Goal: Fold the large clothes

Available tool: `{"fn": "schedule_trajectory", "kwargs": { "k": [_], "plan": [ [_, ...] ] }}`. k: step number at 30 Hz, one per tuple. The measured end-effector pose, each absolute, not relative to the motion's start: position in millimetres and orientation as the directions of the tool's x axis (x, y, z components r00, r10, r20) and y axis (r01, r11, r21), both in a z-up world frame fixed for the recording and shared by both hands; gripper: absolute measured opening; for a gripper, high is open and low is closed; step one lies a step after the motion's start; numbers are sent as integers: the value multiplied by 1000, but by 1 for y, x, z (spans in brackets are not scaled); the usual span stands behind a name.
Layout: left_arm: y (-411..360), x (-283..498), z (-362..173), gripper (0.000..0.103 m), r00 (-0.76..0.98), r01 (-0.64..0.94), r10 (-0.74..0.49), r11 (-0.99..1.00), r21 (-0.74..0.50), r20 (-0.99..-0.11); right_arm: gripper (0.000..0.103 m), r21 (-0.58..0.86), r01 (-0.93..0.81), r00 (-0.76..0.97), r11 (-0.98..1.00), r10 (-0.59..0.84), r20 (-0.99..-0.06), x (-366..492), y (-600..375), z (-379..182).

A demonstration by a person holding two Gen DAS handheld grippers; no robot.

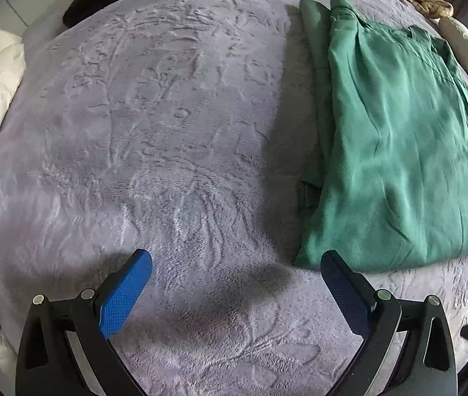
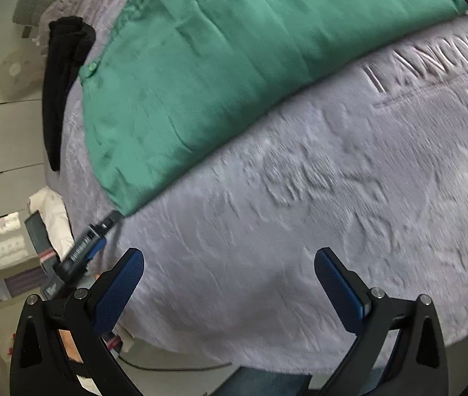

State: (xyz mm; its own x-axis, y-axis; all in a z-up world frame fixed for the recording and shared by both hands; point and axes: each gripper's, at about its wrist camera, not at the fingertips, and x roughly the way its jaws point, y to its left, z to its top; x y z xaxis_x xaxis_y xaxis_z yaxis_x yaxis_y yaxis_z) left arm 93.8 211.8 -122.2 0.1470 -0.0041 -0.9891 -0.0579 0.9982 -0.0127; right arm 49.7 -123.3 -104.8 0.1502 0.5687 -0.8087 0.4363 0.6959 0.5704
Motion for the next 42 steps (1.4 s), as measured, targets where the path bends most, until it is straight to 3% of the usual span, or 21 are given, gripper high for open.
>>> {"fn": "schedule_trajectory", "kwargs": {
  "k": [8, 18, 24, 26, 27, 28, 30, 35, 37, 39, 40, 41, 42],
  "plan": [
    [223, 97, -127, 102, 185, -40, -53, 997, -61, -981, 103, 703, 404, 271, 586, 657, -703, 71, -119, -122],
    [223, 130, -116, 102, 260, -14, -324, 941, -339, -910, 103, 878, 358, 401, 317, 798, -451, 111, -98, -163],
    [212, 151, -117, 102, 254, -18, -439, 889, -458, -862, 101, 909, 362, 459, 205, 810, -365, 133, -82, -176],
    [213, 166, -118, 102, 251, -21, -490, 859, -511, -834, 82, 923, 366, 471, 119, 832, -294, 137, -78, -180],
    [214, 171, -118, 102, 247, -26, -506, 849, -528, -826, 50, 926, 367, 471, 91, 840, -270, 137, -78, -181],
    [214, 171, -119, 102, 243, -28, -519, 841, -540, -820, 28, 926, 368, 463, 85, 847, -262, 138, -79, -182],
    [213, 180, -124, 102, 210, -29, -572, 807, -590, -793, 15, 933, 346, 444, 103, 857, -259, 142, -82, -177],
    [196, 202, -135, 102, 128, -45, -738, 663, -748, -662, 14, 973, 219, 437, 71, 885, -163, 152, -93, -140],
    [183, 211, -136, 102, 104, -50, -801, 587, -808, -589, 14, 979, 177, 416, 100, 894, -167, 156, -91, -128],
    [165, 220, -136, 102, 94, -46, -790, 604, -795, -606, 14, 975, 154, 377, 158, 903, -206, 160, -86, -122],
    [158, 220, -136, 99, 86, -37, -762, 641, -767, -641, 14, 971, 154, 357, 185, 905, -229, 160, -83, -124],
    [152, 220, -137, 81, 82, -27, -726, 683, -730, -683, 14, 962, 165, 330, 220, 907, -264, 159, -80, -127],
    [147, 221, -139, 71, 74, -17, -684, 727, -686, -726, 14, 949, 182, 292, 259, 907, -303, 158, -78, -132]
  ]
}}
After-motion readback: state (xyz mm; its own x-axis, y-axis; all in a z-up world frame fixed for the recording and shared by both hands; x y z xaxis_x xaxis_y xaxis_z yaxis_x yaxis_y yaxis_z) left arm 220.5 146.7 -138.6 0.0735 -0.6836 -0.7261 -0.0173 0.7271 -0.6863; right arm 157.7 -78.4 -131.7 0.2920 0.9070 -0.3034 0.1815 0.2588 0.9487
